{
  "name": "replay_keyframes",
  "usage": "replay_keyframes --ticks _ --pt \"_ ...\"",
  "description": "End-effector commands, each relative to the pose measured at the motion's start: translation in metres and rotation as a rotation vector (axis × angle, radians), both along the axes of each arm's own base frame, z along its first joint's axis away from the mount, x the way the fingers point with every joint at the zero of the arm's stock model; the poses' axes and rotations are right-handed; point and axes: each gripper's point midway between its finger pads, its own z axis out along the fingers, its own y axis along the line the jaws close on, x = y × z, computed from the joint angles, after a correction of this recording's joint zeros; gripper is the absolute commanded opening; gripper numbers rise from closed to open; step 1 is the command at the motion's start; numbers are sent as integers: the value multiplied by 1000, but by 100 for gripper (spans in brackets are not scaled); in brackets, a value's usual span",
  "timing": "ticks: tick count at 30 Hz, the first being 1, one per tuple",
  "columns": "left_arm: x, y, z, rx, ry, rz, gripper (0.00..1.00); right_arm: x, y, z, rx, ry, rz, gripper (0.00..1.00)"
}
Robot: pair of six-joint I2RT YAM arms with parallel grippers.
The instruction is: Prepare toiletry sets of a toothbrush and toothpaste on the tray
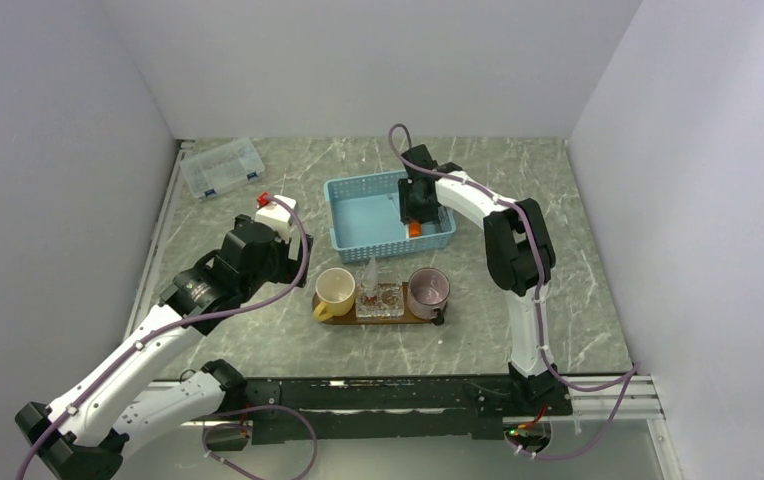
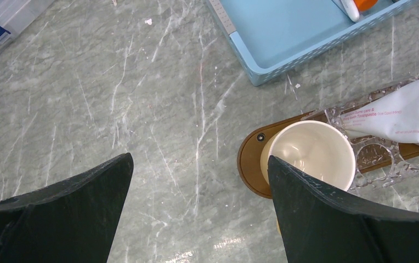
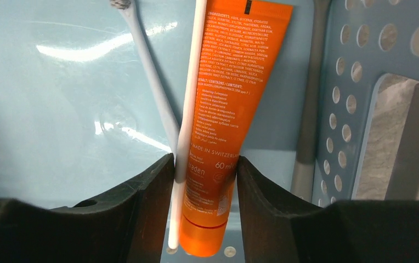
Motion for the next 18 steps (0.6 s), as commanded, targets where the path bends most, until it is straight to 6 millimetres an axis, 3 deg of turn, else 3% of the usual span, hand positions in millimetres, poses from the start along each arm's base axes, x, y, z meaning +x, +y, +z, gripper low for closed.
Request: replay_keyframes --ticks 1,8,11,18 --pt "4 -4 8 -17 -28 -12 99 14 8 33 42 -96 -12 45" --pt "4 -2 8 -19 -32 -9 99 12 4 25 15 -76 -22 44" --pt "4 -3 7 -17 -28 -10 99 12 2 28 17 -85 -31 58" --pt "4 -4 7 -20 -26 -13 99 16 -3 42 -5 -122 -47 61"
